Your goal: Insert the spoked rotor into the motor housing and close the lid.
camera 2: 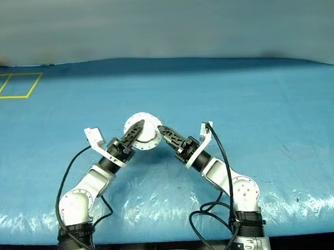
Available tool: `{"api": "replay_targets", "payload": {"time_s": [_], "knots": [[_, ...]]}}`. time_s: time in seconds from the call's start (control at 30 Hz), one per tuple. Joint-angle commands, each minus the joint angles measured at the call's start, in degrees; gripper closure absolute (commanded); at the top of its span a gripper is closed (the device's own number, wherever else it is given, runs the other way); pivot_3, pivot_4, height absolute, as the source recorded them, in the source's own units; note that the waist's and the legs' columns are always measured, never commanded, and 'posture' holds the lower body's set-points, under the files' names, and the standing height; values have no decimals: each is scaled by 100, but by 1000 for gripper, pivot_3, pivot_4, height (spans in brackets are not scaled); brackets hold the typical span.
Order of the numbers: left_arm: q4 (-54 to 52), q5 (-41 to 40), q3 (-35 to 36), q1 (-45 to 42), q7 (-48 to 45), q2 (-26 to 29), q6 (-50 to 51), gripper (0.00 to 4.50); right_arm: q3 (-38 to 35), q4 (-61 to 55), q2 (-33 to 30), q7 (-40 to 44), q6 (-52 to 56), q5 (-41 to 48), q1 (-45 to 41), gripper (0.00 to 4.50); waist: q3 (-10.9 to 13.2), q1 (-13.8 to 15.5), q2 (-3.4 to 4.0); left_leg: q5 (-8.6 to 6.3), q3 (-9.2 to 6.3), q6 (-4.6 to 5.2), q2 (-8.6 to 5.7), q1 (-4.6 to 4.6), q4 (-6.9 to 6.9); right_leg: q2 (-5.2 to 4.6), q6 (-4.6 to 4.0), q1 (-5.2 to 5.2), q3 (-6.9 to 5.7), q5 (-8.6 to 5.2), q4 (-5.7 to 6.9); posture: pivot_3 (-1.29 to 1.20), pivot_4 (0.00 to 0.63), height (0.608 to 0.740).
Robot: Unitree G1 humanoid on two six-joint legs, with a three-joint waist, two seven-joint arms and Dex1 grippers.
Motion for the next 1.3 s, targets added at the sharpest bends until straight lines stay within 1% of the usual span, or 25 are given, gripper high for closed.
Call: {"api": "replay_targets", "payload": {"time_s": [0.03, 0.2, 0.47, 0.53, 0.57, 0.6, 0.67, 0.7, 0.83, 0.93, 1.03, 1.1, 1.13, 1.2, 1.3], "knots": [[-16, 217, 346, -171, 134, 75, -472, 2137, 13, -269, 5, 3, -118, -45, -57, 1248, 0, 10, 0, 0, 0, 0, 0, -1, 0, 0, -5, 1, 0, 3, -1, 0, 150, 740], [433, 1025, 431, -211, 638, 155, -852, 2137, -90, -362, -53, -119, -431, -416, -63, 1248, 0, 45, -1, 0, 1, -1, -4, -4, 0, -4, -3, 1, 1, 6, -6, 0, 150, 740], [773, 1559, 331, -157, 659, 92, -926, 2137, 192, -581, -170, 14, -464, -780, 15, 1248, 1, 38, -2, 0, 0, -1, -4, -5, 0, -4, -2, 0, 0, 8, -5, 0, 150, 740], [814, 1750, 274, -123, 659, 133, -983, 1418, 244, -578, -155, 29, -472, -840, 48, 1248, 1, 35, -2, 1, 0, -1, -3, -1, 1, -4, -2, 1, 0, 8, -2, 0, 150, 740], [826, 1801, 268, -96, 568, 170, -1014, 1197, 261, -574, -152, 43, -478, -866, 66, 1248, 1, 32, -2, 1, 0, -2, -3, 0, 1, -4, -2, 2, 0, 8, -1, 0, 150, 740], [834, 1818, 296, -82, 521, 198, -1020, 884, 268, -568, -148, 50, -484, -883, 79, 1248, 1, 32, -2, 1, 1, -2, -3, 0, 1, -3, -1, 2, 0, 7, -1, 0, 150, 740], [856, 2026, 345, -87, 712, 281, -1037, 203, 262, -561, -139, 65, -475, -874, 95, 1248, 1, 34, -2, 2, 1, -3, -4, 0, 1, -4, 0, 2, 0, 7, -1, 0, 150, 740], [869, 2126, 361, -97, 802, 305, -1057, 60, 260, -562, -133, 74, -466, -864, 97, 1248, 1, 35, -2, 2, 1, -3, -4, -1, 2, -4, 1, 2, 1, 8, -1, 0, 150, 740], [960, 2293, 670, -150, 1064, 391, -1278, 60, 265, -560, -115, 125, -491, -908, 63, 1248, 0, 26, -2, 2, 1, -3, -3, 1, 2, -3, 1, 3, 1, 8, 1, 0, 150, 740], [1096, 2540, 991, -196, 1358, 599, -1593, 60, 277, -557, -99, 196, -510, -948, 41, 1248, 0, 24, -2, 2, 0, -3, -1, 2, 2, -2, 1, 2, 0, 8, 2, 0, 150, 740], [1089, 2690, 1108, -129, 1259, 791, -1859, 60, 298, -566, -125, 265, -547, -1087, 52, 1248, 0, 29, -2, 2, 0, -3, -1, 2, 2, -2, 0, 1, 0, 8, 3, 0, 150, 740], [989, 2826, 1120, -81, 1173, 898, -2065, 60, 364, -664, -205, 336, -651, -1337, 62, 1248, 0, 44, -2, 2, 1, -3, -2, 1, 2, -3, 0, 2, 1, 9, 0, 0, 150, 740], [884, 2921, 1093, -45, 1122, 929, -2218, 60, 442, -762, -276, 379, -789, -1590, 67, 1248, 0, 47, -2, 2, 1, -3, -5, 0, 2, -6, 1, 3, 1, 10, -1, 0, 150, 740], [533, 3407, 838, 92, 1155, 1015, -2539, 60, 628, -982, -412, 332, -1267, -2324, 85, 1248, 0, 46, -3, 2, 3, -4, -7, -1, 2, -8, 3, 3, 2, 11, -4, 0, 150, 740], [-11, 4296, 245, 292, 1196, 1067, -3113, 60, 1002, -1177, -682, -97, -1964, -3733, 93, 1248, -2, 64, -5, 5, 2, -10, -9, -2, 2, -10, 6, 2, 3, 12, -5, 0, 150, 740]]}}
